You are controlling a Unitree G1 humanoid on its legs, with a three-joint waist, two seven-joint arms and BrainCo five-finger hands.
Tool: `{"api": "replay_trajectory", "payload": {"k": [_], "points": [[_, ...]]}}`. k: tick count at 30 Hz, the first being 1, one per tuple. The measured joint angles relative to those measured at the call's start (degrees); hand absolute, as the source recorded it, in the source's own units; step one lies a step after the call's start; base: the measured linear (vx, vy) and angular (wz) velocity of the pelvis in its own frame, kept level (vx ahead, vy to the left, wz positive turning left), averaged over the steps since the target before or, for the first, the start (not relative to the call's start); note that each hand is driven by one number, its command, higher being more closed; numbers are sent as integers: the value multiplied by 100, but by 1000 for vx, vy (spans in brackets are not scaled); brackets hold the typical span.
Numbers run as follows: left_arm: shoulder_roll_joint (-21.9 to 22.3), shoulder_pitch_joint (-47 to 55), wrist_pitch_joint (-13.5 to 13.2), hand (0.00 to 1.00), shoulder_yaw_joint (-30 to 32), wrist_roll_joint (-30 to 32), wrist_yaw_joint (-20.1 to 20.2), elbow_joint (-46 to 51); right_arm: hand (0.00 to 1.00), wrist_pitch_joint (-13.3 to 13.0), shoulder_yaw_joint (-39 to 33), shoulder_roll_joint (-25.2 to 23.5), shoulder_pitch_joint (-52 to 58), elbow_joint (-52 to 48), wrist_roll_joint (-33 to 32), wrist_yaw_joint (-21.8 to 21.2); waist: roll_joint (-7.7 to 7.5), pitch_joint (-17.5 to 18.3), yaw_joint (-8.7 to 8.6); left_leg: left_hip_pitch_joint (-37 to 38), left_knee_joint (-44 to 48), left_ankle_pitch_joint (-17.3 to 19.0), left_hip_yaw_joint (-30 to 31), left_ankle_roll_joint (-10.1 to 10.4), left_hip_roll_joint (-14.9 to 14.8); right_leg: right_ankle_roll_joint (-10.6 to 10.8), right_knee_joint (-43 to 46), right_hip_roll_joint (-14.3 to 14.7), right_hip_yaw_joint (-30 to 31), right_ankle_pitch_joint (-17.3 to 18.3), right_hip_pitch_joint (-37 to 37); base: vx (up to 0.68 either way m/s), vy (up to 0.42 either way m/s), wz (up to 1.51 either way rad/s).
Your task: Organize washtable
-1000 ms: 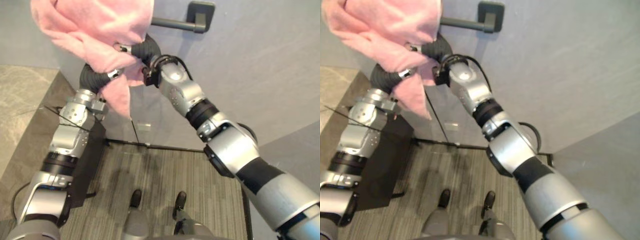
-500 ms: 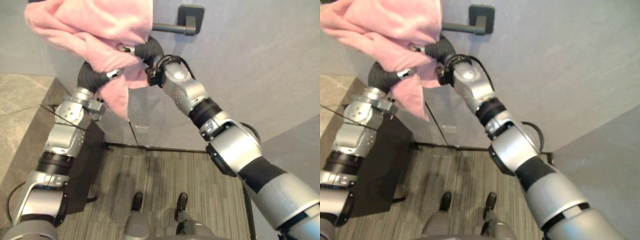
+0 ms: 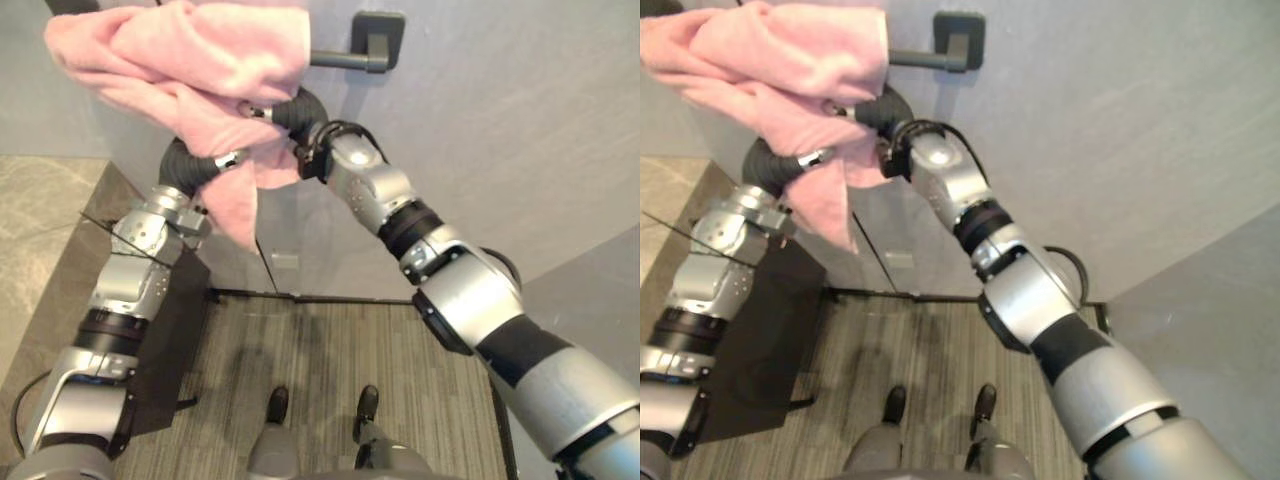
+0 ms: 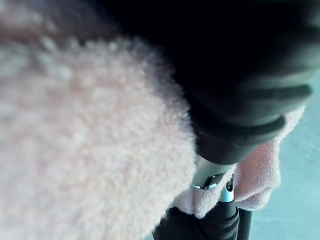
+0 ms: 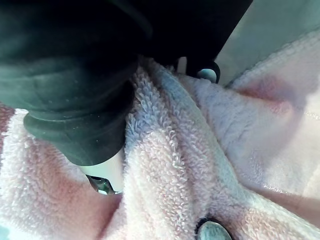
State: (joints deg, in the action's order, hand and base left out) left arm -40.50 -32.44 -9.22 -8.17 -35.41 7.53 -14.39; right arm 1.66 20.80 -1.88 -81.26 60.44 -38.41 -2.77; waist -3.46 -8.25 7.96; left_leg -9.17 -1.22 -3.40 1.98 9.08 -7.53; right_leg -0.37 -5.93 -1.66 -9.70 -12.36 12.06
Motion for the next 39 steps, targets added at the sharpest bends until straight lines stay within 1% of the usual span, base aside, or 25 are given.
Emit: {"api": "replay_trajectory", "payload": {"k": [5,10,12,17,20,22,27,30,32,36,39], "points": [[66,10,7,100,-2,-1,60,-156,100,62,-1,1,66,0,-2,-6,2,-1,-99,-15,-21,0,42,-1,62,37,-1,-52,-41,23,-1,14,39,6],[134,42,7,100,-2,-4,64,-188,100,111,-1,3,101,1,-46,-6,6,-2,-101,-16,-26,4,41,-8,72,60,0,-57,-42,39,0,25,21,1],[159,60,7,100,-2,-69,64,-193,100,114,-1,3,120,-15,-46,-19,27,0,-107,-16,-25,4,42,-9,74,61,2,-56,-42,40,0,20,13,0],[216,154,7,100,-1,-168,64,-195,100,124,-3,4,196,-60,-49,-79,148,29,-120,-41,-26,11,42,-19,98,67,-1,-66,-38,43,28,2,7,0],[216,148,7,100,-1,-168,62,-196,100,125,-20,5,195,-63,-50,-81,162,31,-161,-57,-26,12,42,-19,106,71,-3,-74,-34,43,43,0,0,0],[216,118,6,100,0,-168,41,-199,100,126,-64,5,194,-88,-50,-82,171,27,-219,-103,-25,22,41,-32,127,82,-4,-114,-35,35,83,-11,42,2],[216,-24,5,100,0,-156,-12,-218,100,177,-247,7,180,-126,-48,-97,191,15,-273,-144,-23,26,-56,-28,212,187,-6,-181,68,-15,175,-16,45,-7],[216,-42,5,100,0,-153,-28,-205,100,202,-301,7,112,-102,-49,-97,225,-6,-334,-152,-18,23,-73,-34,265,221,-6,-238,90,-30,192,-14,37,-1],[215,-96,-3,100,12,-155,-124,-207,100,222,-302,7,40,-103,-49,-97,228,-6,-387,-181,-1,23,-109,-34,292,256,-7,-260,146,-55,232,-2,30,-6],[215,-142,-3,100,11,-155,-168,-201,100,226,-358,7,17,-99,-49,-97,237,-12,-388,-183,16,24,-136,-34,298,268,-7,-264,181,-64,244,4,11,-3],[216,-163,-3,100,10,-154,-179,-194,100,277,-424,6,6,-63,-49,-97,238,-13,-388,-184,18,23,-149,-35,303,276,-6,-268,195,-70,252,0,0,0]]}}
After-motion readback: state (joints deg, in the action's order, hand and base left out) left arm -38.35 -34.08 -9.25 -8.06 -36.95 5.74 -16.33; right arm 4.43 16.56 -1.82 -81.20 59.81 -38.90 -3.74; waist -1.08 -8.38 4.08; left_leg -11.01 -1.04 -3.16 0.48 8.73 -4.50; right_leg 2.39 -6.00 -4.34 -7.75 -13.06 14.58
